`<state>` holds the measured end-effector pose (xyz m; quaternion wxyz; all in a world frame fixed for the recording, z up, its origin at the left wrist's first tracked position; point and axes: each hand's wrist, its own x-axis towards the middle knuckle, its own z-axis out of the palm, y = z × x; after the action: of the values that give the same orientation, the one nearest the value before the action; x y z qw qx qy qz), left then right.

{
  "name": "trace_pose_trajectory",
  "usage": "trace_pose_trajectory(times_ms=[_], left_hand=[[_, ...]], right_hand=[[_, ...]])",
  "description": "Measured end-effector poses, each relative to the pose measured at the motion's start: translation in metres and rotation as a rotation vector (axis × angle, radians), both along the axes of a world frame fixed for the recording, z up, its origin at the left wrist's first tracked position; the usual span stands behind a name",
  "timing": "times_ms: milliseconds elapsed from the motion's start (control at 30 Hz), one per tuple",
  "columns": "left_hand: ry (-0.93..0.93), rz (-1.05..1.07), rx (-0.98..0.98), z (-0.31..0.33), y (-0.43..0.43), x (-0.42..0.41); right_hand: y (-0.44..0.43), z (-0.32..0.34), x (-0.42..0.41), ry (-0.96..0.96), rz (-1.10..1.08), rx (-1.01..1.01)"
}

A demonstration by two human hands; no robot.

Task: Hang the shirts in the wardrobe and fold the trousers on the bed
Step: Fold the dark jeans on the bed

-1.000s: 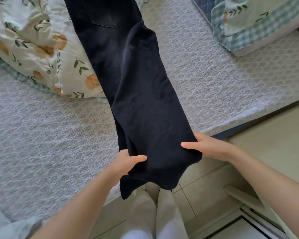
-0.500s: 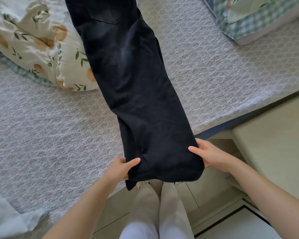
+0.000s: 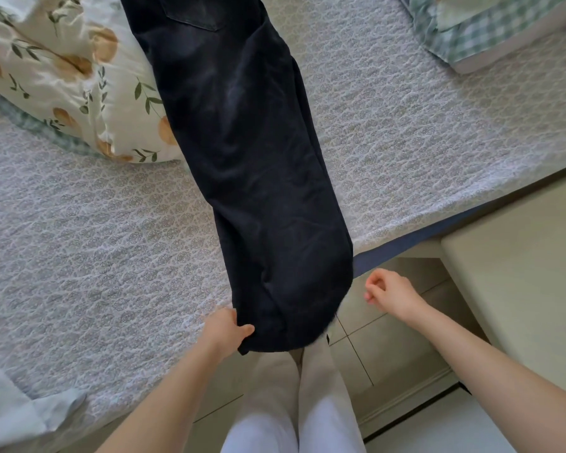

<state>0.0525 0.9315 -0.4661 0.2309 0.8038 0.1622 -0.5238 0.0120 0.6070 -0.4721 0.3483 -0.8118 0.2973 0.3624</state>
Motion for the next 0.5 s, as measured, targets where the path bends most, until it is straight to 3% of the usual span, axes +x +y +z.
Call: trace_pose_trajectory(times_ms=[67, 233, 400, 500], left_hand=[[-0.096, -0.034, 0.043, -0.005, -0.002, -0.005], [-0.286, 0.222, 0.016, -0.005, -0.005, -0.015], [-0.235, 0.415, -0.089, -0.002, -0.004, -0.019], [-0.205, 0.436, -0.133, 0.001, -0.005, -0.023]], right_hand=[[0.005, -0.001, 0.002, -0.077, 0.008, -0.047], [0.019, -0.011, 0.018, -0.112, -0.058, 0.014], [0.031, -0.022, 0.023, -0.068, -0.049, 0.013], [0.029, -0.018, 0.021, -0.063, -0.178, 0.193]])
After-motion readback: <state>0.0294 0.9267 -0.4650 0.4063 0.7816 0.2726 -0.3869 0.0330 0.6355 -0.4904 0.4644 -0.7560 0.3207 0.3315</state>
